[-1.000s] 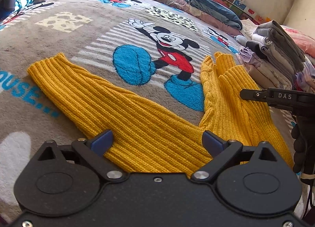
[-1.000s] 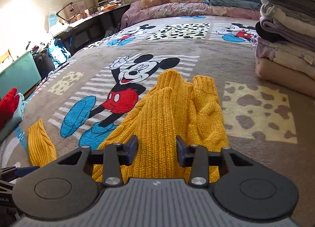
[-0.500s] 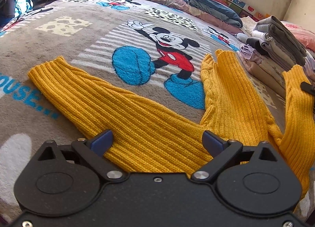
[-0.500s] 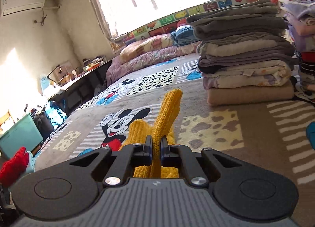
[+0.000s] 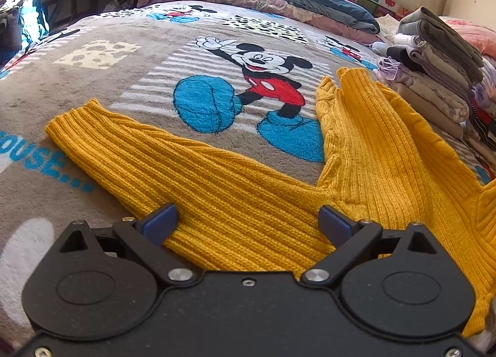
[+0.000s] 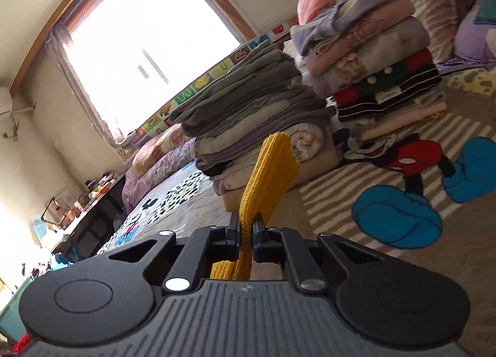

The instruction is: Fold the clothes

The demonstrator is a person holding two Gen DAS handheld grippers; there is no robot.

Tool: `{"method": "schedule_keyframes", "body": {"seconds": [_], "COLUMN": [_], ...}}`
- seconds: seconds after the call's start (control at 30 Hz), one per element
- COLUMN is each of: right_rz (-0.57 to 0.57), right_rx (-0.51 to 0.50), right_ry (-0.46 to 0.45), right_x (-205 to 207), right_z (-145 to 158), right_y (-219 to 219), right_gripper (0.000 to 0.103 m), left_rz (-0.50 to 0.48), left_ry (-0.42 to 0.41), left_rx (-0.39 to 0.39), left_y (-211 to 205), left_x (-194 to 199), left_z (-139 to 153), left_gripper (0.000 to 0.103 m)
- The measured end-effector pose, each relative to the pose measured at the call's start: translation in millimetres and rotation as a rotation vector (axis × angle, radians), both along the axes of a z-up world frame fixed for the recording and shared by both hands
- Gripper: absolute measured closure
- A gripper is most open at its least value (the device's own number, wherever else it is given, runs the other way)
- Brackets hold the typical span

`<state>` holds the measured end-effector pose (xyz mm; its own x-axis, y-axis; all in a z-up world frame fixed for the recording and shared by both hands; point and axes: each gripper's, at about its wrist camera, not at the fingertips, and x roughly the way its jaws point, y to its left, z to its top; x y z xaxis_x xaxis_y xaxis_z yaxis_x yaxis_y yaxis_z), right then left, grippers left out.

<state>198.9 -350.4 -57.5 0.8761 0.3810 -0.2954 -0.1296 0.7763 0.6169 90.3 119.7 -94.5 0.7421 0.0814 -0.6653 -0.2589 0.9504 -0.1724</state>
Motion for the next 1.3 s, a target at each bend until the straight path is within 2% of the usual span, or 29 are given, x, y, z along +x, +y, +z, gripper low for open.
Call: {"method": "schedule_keyframes", "body": {"seconds": [0.2,0.43,0.7,0.9,1.03,1.07,1.1,1.17,1.3], "right_rz": [-0.112,-0.179,-0.204,-0.231,-0.252,-0.264,-0.275,-0.309,-0.301], "right_rx": [0.054,0.088,0.109,0.074,0.017,-0.019,-0.056,-0.117,-0.154], "right_ry": [0.049,0.085,0.095,0.123,0.25,0.256,0.236,0.192,0.095], "right_x": [-15.9,-27.6,-29.1,-32.1,-24.7,-25.8,-29.4,-39.4,-55.8], "right_z": [-32.6,-64.1,-71.7,-71.7,-81.8,-81.2,-78.1,-71.1,-59.2], "right_y": [-46.7,-64.8,-72.9,-78.8,-84.1,-83.5,-81.9,-79.6,-78.6], "right_gripper": [0.094,0.094,0.094,0.094,0.092,0.091,0.091,0.083,0.082], "left_rz": [-0.005,-0.013,-0.02,-0.021,-0.019,-0.017,-0.014,0.001,0.041], "left_ry": [-0.001,-0.006,-0.012,-0.014,-0.016,-0.018,-0.024,-0.04,-0.078], "left_rx": [0.035,0.085,0.11,0.117,0.113,0.108,0.1,0.078,0.045], "left_y": [-3.6,-9.7,-11.9,-13.3,-13.6,-13.1,-11.9,-8.8,-4.0], "left_x": [0.0,-1.6,-2.4,-2.7,-2.9,-3.2,-4.1,-6.6,-13.4], "left_z": [-2.2,-5.2,-7.0,-8.0,-7.7,-7.1,-6.2,-3.7,3.1], "left_gripper": [0.006,0.005,0.005,0.004,0.004,0.004,0.004,0.004,0.004]}}
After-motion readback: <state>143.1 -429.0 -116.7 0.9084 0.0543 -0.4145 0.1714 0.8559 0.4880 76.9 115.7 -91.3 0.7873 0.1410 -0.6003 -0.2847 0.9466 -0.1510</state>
